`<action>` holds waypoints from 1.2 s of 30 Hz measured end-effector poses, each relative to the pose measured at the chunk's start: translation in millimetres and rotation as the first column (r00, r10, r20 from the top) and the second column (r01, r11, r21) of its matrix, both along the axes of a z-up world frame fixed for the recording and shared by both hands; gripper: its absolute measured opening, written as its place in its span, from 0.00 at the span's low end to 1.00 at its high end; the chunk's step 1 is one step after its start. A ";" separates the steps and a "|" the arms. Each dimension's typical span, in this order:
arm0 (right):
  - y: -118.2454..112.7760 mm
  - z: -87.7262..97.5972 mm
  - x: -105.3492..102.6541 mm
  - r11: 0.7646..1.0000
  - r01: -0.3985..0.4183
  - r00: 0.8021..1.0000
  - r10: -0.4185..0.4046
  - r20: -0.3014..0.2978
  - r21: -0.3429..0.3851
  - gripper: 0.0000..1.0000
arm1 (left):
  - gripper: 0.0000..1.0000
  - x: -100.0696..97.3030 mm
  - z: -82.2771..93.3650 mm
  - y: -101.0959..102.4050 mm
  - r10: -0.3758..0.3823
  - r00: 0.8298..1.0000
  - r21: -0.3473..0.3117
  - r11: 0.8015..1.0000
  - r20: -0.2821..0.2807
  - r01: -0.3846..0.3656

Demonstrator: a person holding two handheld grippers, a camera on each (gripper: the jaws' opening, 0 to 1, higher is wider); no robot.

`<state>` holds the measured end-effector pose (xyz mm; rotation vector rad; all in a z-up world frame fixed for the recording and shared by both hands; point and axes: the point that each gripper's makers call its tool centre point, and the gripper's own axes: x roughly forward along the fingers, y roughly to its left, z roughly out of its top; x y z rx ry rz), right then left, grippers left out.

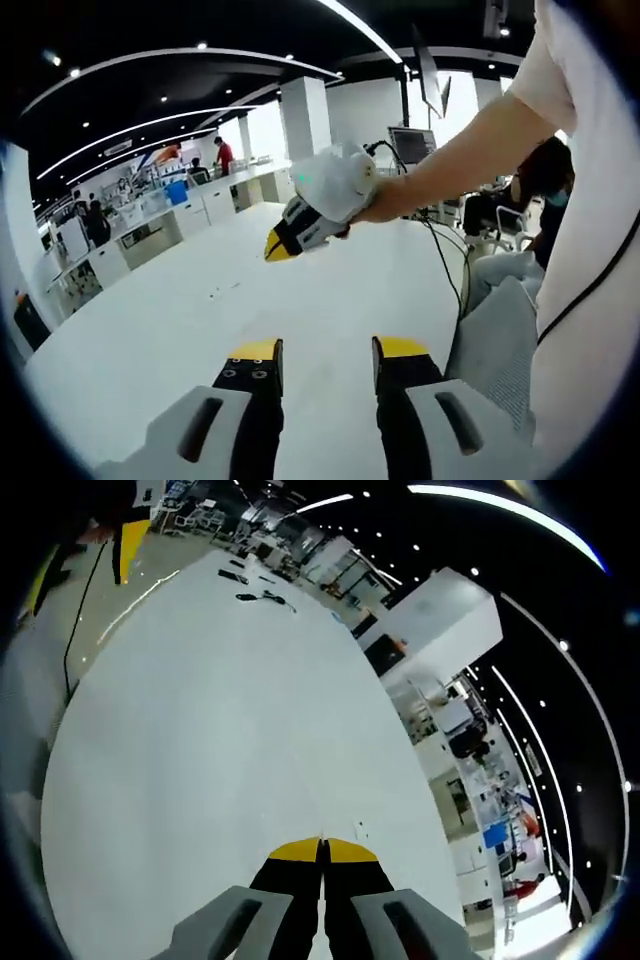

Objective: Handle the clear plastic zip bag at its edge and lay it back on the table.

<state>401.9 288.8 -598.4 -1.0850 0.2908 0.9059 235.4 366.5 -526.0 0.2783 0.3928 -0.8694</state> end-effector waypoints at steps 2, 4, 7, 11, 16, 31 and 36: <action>2.1 -12.8 -8.1 1.000 0.001 1.000 -0.001 -0.020 0.000 0.00 | 0.33 0.0 -0.8 0.1 0.000 1.000 0.000 1.000 -0.003 0.000; 3.2 -23.1 -15.0 1.000 -0.005 1.000 0.005 -0.027 -0.007 0.00 | 0.33 -0.4 -2.2 0.5 0.001 1.000 0.000 1.000 -0.007 -0.001; 4.4 -38.1 -25.5 1.000 -0.013 1.000 0.013 -0.028 -0.016 0.00 | 0.33 -0.7 -3.8 1.3 0.003 1.000 0.001 1.000 -0.010 -0.003; 4.8 -53.0 -36.7 0.999 -0.024 1.000 0.024 -0.019 -0.024 0.00 | 0.33 -1.1 -5.5 3.0 0.009 1.000 0.001 1.000 -0.016 -0.009; 7.5 -72.6 -53.0 0.997 -0.055 0.998 0.055 -0.007 -0.052 0.00 | 0.33 -2.0 -7.9 3.8 0.012 1.000 0.003 1.000 -0.022 -0.012; 13.0 -115.1 -63.6 0.994 -0.080 0.995 0.075 -0.070 -0.079 0.00 | 0.32 -3.0 -12.2 5.3 0.016 0.999 0.012 1.000 -0.034 -0.015; 9.2 -124.9 -63.5 0.992 -0.085 0.994 0.078 -0.073 -0.096 0.00 | 0.32 -4.4 -15.2 4.3 0.016 0.999 0.015 1.000 -0.043 -0.015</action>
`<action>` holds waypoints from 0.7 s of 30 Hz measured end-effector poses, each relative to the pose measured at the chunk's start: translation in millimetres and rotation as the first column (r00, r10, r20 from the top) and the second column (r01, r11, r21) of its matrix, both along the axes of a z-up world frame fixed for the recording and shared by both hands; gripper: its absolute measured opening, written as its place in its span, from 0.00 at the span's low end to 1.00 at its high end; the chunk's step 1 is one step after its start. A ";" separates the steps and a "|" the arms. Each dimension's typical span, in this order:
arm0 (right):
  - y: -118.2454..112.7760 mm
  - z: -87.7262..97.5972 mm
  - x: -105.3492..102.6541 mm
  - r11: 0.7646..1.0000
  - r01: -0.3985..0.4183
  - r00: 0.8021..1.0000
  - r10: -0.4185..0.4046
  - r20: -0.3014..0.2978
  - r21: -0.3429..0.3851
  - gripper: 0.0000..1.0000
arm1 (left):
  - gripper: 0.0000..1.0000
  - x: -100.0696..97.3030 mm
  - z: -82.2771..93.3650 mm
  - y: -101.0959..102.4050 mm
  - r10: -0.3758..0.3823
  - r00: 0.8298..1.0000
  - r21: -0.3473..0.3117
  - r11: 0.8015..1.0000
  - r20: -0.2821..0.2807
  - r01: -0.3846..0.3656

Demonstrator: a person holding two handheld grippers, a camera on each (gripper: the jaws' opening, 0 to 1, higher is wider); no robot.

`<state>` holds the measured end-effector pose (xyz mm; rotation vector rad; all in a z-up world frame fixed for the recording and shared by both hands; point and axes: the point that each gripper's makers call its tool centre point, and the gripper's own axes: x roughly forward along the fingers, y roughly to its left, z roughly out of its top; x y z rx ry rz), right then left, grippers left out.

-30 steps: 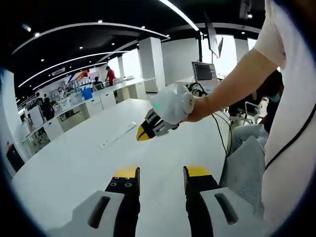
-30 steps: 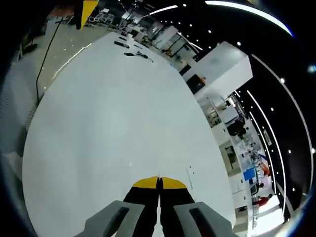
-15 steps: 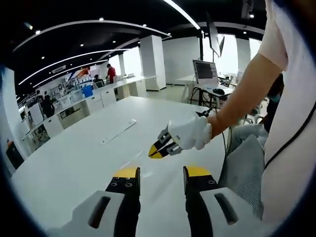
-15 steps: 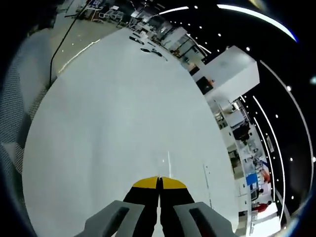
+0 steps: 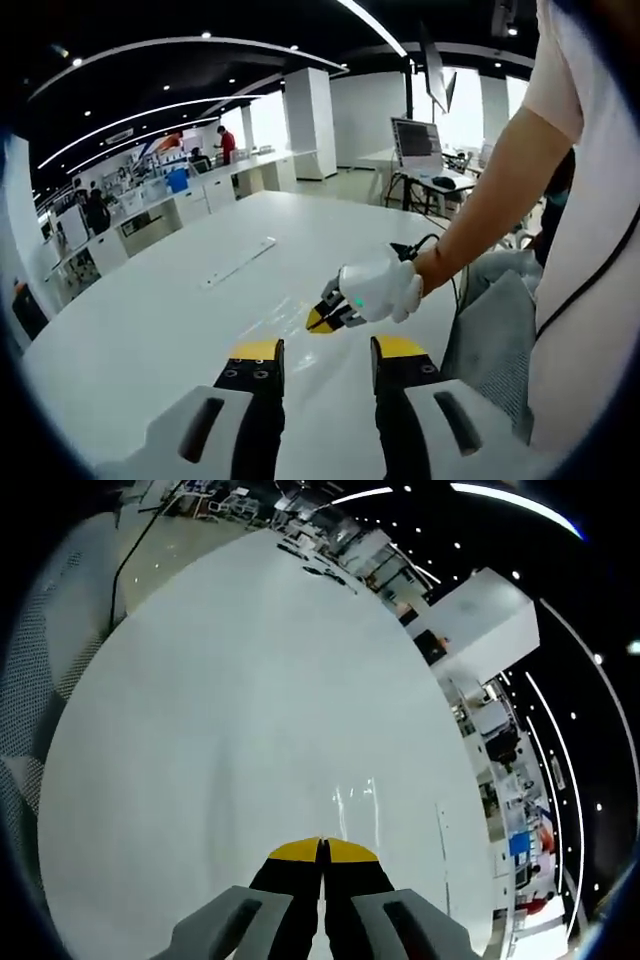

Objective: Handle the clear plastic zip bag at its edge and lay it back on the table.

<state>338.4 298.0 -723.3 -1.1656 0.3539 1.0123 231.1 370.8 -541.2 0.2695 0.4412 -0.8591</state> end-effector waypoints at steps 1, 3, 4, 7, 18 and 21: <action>-0.3 -0.4 0.4 1.000 0.000 1.000 0.000 0.000 0.001 0.00 | 0.32 -0.2 -0.6 -0.5 -0.001 1.000 0.001 1.000 -0.002 0.001; -0.7 -2.6 2.4 1.000 0.003 1.000 -0.003 -0.007 0.002 0.00 | 0.32 -0.1 -1.1 -0.9 -0.002 1.000 0.003 1.000 -0.003 0.002; -0.4 -2.6 3.8 1.000 -0.010 1.000 0.010 0.004 -0.008 0.00 | 0.32 0.1 -1.1 -1.0 -0.001 1.000 0.002 1.000 -0.004 0.001; -0.7 -4.5 6.1 1.000 -0.022 1.000 0.022 -0.002 -0.007 0.00 | 0.32 0.5 -1.7 -1.6 -0.004 1.000 0.004 1.000 -0.006 0.004; -2.4 -11.5 3.9 1.000 -0.026 0.999 0.026 -0.029 -0.009 0.00 | 0.31 0.9 -5.6 -6.0 -0.015 1.000 0.005 1.000 -0.018 0.015; -3.9 -13.0 4.3 1.000 -0.006 0.999 0.006 -0.041 0.004 0.00 | 0.31 1.2 -5.5 -6.5 -0.018 1.000 0.006 1.000 -0.018 0.018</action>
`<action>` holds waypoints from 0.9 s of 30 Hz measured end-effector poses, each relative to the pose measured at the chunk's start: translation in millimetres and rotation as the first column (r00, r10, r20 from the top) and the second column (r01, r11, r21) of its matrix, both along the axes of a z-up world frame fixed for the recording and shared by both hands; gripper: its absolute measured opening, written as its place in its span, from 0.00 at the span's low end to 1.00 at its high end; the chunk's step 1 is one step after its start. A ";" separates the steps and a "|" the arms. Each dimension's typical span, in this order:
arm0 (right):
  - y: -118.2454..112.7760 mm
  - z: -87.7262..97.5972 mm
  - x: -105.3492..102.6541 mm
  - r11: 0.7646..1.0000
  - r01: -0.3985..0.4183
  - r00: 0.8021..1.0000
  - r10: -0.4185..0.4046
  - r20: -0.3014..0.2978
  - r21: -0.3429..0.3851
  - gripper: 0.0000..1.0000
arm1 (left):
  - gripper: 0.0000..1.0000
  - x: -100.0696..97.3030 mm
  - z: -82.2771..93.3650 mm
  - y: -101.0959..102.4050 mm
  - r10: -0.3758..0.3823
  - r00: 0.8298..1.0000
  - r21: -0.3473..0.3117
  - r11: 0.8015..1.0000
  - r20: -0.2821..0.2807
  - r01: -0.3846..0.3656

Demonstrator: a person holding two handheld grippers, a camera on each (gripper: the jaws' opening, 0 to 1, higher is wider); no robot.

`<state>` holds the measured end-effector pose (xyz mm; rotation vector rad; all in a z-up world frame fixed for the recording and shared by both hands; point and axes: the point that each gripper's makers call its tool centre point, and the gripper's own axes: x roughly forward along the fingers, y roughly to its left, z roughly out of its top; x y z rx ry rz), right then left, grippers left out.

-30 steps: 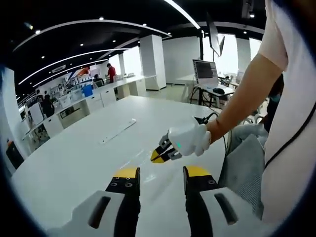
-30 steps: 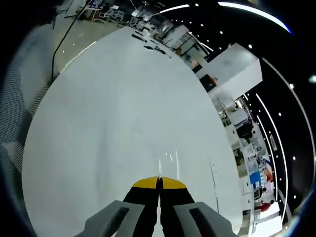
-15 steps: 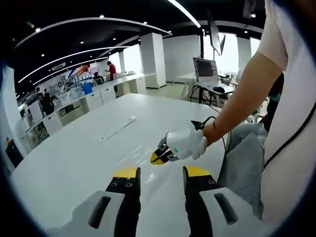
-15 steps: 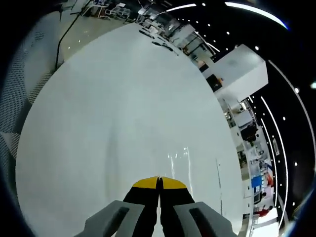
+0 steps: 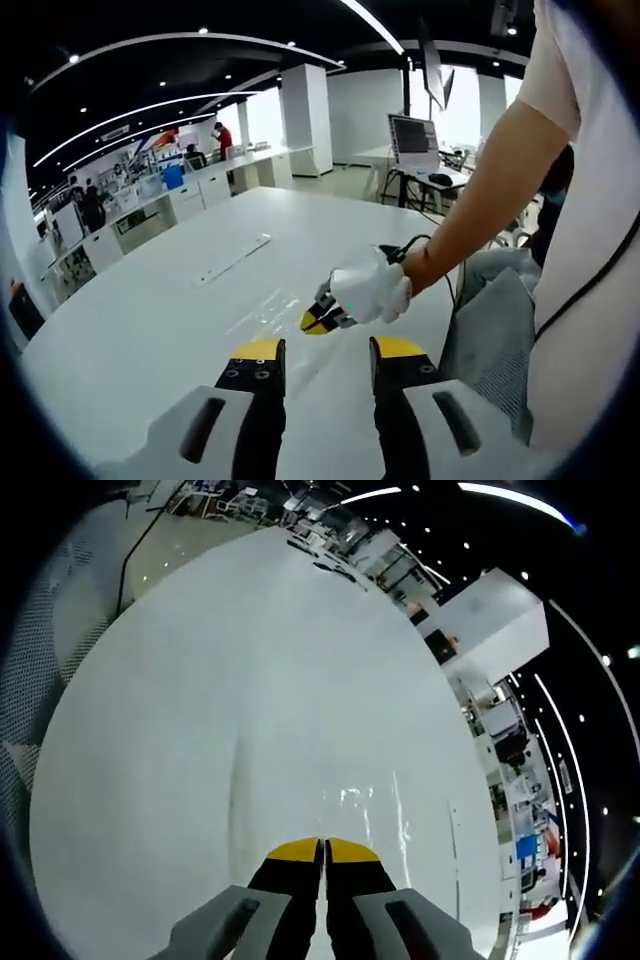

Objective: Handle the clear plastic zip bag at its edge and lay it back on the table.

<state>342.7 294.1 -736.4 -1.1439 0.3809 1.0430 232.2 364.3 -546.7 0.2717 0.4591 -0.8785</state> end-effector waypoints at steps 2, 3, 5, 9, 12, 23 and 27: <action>0.6 -1.4 -1.5 1.000 0.003 1.000 -0.003 -0.009 0.002 0.06 | 0.31 0.2 -0.2 -0.2 -0.002 1.000 0.003 1.000 0.000 0.002; 1.0 -1.1 -1.6 1.000 -0.004 1.000 0.004 -0.004 -0.002 0.05 | 0.31 0.3 -0.2 -0.2 -0.003 1.000 0.004 1.000 0.000 0.003; 1.0 -1.6 -2.8 1.000 -0.002 1.000 0.002 -0.012 0.001 0.04 | 0.31 0.6 -0.1 -0.4 -0.003 1.000 0.003 1.000 0.000 0.003; 0.7 -4.1 -5.1 1.000 -0.004 1.000 0.004 -0.025 -0.002 0.07 | 0.31 0.2 -0.6 -1.2 -0.006 1.000 0.006 1.000 -0.002 0.006; 0.9 -5.2 -7.0 1.000 0.002 0.999 -0.001 -0.039 0.005 0.09 | 0.31 0.2 -0.5 -1.3 -0.005 1.000 0.005 1.000 -0.002 0.005; 0.9 -11.5 -16.5 1.000 -0.010 0.997 0.011 -0.078 0.009 0.16 | 0.31 -2.7 -1.9 1.8 0.002 1.000 0.005 1.000 -0.003 -0.002; 1.7 -11.8 -20.0 1.000 -0.017 0.996 0.019 -0.092 0.016 0.18 | 0.31 -4.1 -2.1 2.5 0.004 1.000 0.003 1.000 -0.003 -0.004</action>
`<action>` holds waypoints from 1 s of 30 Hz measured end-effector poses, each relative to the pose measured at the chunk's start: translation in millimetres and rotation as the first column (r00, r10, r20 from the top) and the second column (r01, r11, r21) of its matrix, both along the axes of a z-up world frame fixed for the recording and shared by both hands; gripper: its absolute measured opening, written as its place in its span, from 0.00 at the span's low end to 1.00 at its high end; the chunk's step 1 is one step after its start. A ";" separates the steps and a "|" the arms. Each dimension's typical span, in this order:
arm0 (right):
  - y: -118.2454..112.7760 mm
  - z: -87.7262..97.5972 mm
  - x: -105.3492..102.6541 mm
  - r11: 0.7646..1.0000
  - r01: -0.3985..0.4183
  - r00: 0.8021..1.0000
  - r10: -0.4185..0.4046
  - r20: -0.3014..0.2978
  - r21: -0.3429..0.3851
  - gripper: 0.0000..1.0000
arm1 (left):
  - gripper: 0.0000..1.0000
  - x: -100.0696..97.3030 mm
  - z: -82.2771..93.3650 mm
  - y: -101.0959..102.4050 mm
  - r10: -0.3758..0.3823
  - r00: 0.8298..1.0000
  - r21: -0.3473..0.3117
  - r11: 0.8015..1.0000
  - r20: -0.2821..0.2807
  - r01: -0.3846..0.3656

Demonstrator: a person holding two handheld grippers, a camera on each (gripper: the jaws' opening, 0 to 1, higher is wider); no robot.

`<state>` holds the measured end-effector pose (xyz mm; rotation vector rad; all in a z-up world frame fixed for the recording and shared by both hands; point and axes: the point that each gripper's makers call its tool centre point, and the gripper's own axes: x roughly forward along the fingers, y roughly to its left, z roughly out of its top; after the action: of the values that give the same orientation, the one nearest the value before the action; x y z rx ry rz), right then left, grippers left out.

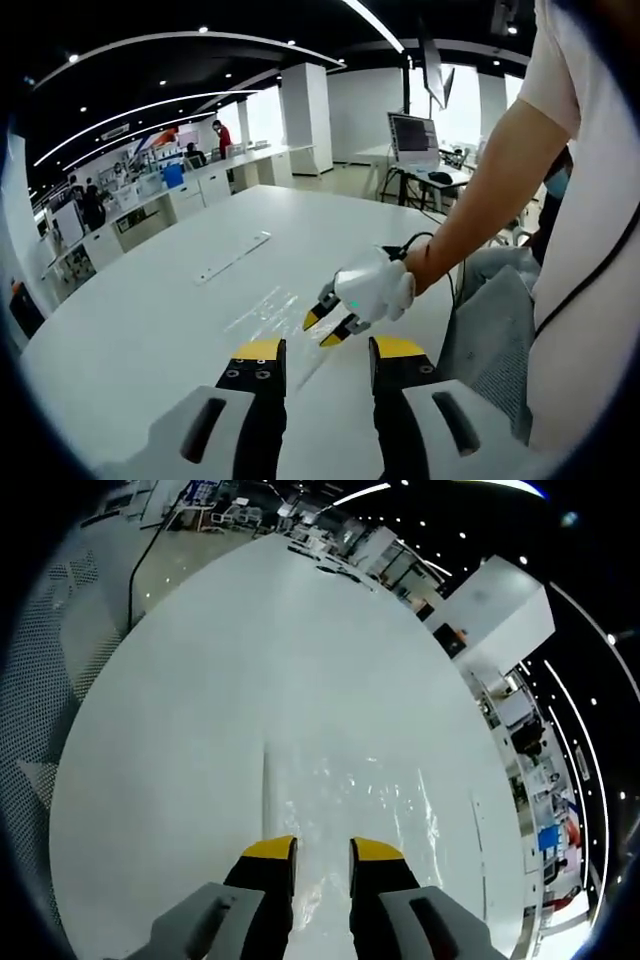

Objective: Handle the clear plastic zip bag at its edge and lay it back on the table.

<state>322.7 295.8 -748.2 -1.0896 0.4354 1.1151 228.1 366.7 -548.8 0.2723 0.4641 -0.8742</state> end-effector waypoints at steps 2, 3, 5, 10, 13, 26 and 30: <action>-0.4 -0.2 -1.3 1.000 -0.004 1.000 0.004 -0.002 -0.001 0.19 | 0.31 -0.5 -0.1 -0.2 0.000 1.000 0.001 1.000 0.000 0.000; -1.0 -0.4 -2.0 1.000 -0.006 1.000 0.006 -0.004 -0.003 0.19 | 0.31 -0.9 0.1 -0.4 0.000 1.000 0.000 1.000 0.000 0.000; -2.2 -0.6 -4.2 1.000 -0.008 1.000 0.008 -0.010 0.000 0.20 | 0.31 -1.1 0.7 -0.9 0.000 1.000 -0.001 1.000 0.002 0.000; -5.5 3.9 -8.6 1.000 -0.005 1.000 0.006 -0.016 0.016 0.21 | 0.31 -2.0 1.5 -2.6 0.000 1.000 -0.004 1.000 0.006 0.000; -4.9 8.4 -12.0 0.999 0.008 1.000 -0.006 -0.030 0.045 0.23 | 0.31 -3.2 1.0 -3.9 -0.001 1.000 -0.005 1.000 0.006 0.001; -8.1 34.3 -20.8 0.981 0.104 0.991 -0.089 -0.101 0.162 0.34 | 0.31 -14.8 -2.8 -4.2 0.005 1.000 -0.013 1.000 0.000 -0.005; -10.2 48.6 -23.3 0.974 0.117 0.990 -0.099 -0.099 0.195 0.39 | 0.32 -19.5 -5.6 -2.8 0.011 1.000 -0.015 1.000 -0.005 -0.011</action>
<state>299.4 285.7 -699.5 -0.8325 0.4372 1.0886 208.7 363.9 -554.4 0.2537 0.4630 -0.8676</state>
